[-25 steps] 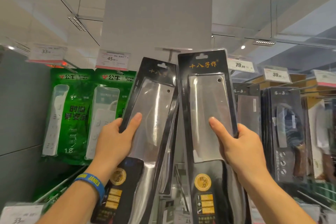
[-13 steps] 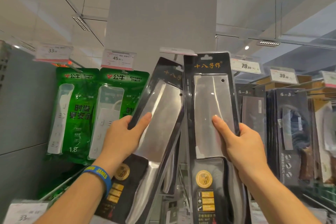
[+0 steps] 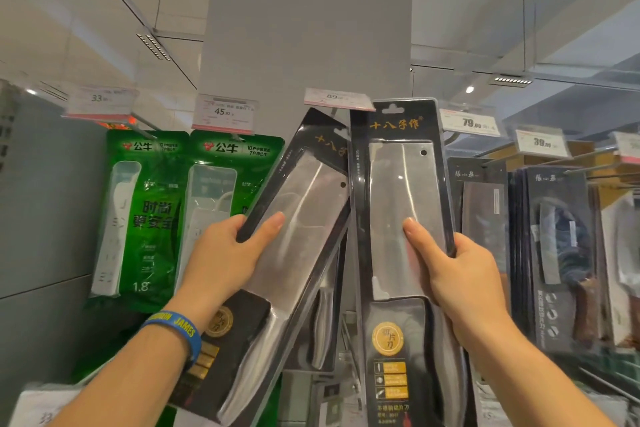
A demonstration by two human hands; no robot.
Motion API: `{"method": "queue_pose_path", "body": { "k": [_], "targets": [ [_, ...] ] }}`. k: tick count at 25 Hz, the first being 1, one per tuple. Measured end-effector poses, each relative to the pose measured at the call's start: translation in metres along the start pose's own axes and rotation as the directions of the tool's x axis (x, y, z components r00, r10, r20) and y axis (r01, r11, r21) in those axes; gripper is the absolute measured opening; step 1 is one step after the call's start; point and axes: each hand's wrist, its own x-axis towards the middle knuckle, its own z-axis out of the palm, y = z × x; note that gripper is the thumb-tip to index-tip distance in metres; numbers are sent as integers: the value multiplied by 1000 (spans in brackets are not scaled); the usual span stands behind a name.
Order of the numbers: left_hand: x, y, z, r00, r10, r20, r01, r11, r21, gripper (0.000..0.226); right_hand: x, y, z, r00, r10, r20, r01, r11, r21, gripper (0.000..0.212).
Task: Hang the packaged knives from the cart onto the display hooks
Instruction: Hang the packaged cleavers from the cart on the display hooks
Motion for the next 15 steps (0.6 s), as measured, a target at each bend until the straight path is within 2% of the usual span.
{"method": "queue_pose_path", "body": {
  "k": [3,6,10,12,15],
  "targets": [
    [3,4,2,997,-74,22,76,989,-128,54,-1,-2,2,1000,-12,0,12,1000,20,104],
    [2,4,4,999,-37,4,37,997,-64,40,-3,-2,3,1000,-23,8,23,1000,4,104],
    [10,-15,12,998,-68,-1,68,997,44,78,-1,-3,7,1000,-10,8,9,1000,18,105],
    [24,-24,27,983,-156,95,161,986,-49,84,0,-5,13,1000,-11,2,11,999,30,97],
    [29,-29,65,935,-299,189,330,930,-163,83,-3,-8,26,999,4,42,-6,999,53,86]
  ]
}}
